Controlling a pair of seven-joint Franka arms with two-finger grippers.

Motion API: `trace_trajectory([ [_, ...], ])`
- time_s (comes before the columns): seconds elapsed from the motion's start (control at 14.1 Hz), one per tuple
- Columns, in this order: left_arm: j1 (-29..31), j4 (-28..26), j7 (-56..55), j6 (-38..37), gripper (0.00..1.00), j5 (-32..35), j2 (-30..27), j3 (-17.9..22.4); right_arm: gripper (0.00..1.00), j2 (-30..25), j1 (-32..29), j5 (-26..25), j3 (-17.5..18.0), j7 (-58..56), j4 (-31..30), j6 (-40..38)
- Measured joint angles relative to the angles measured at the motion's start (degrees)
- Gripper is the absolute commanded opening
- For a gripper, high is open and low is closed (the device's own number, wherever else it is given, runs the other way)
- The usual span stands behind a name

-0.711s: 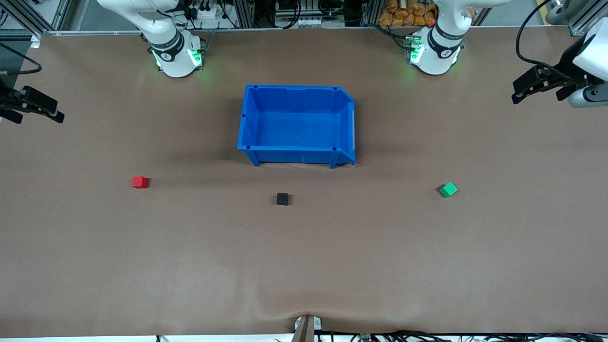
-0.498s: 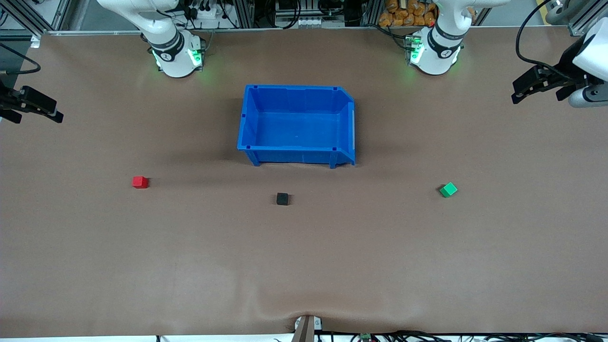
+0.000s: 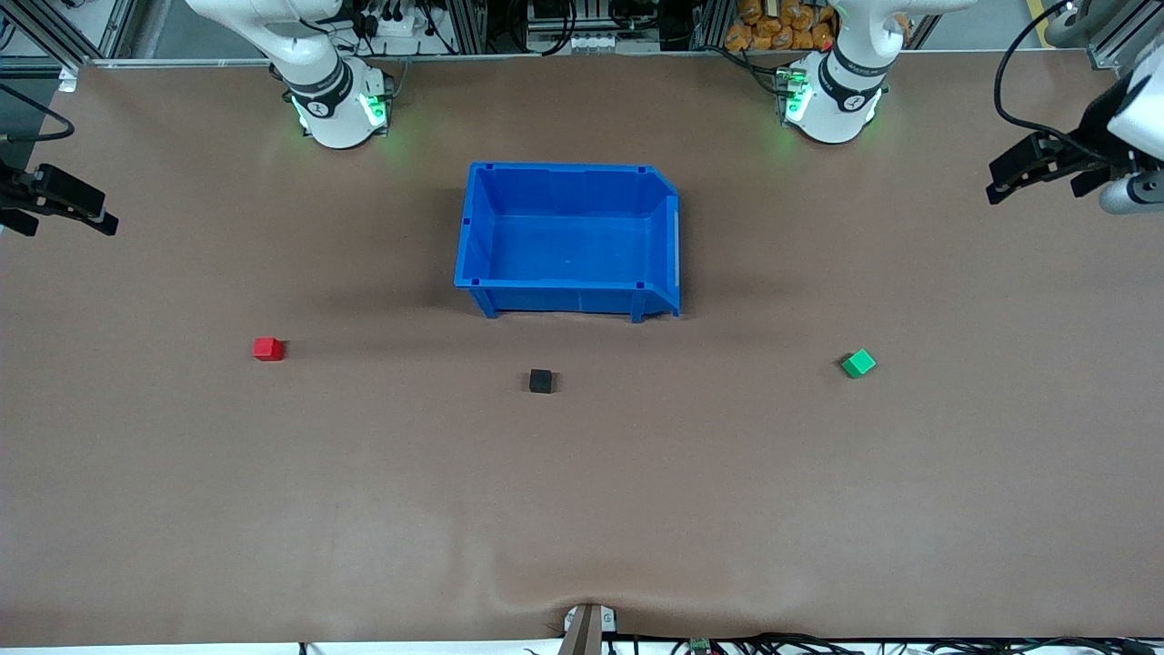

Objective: Attach green and red cubes to black cube

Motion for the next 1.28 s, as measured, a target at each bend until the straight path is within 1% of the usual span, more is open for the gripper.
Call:
trace_trajectory([
  [0.14,0.9,0.0,0.2,-0.1,1.00,0.0,0.9,0.1,1.00,0.0,0.0,0.0,0.0,0.0,0.0,0.0],
  [1.0,0.5,0.0,0.2,0.4,1.00,0.0,5.3,-0.2,1.00,0.0,0.0,0.0,-0.1,0.0,0.1,0.0],
  [1.28,0.3,0.0,0.2,1.6,1.00,0.0,7.5,-0.4,1.00,0.0,-1.3,0.0,-0.2,0.0,0.8,0.0],
])
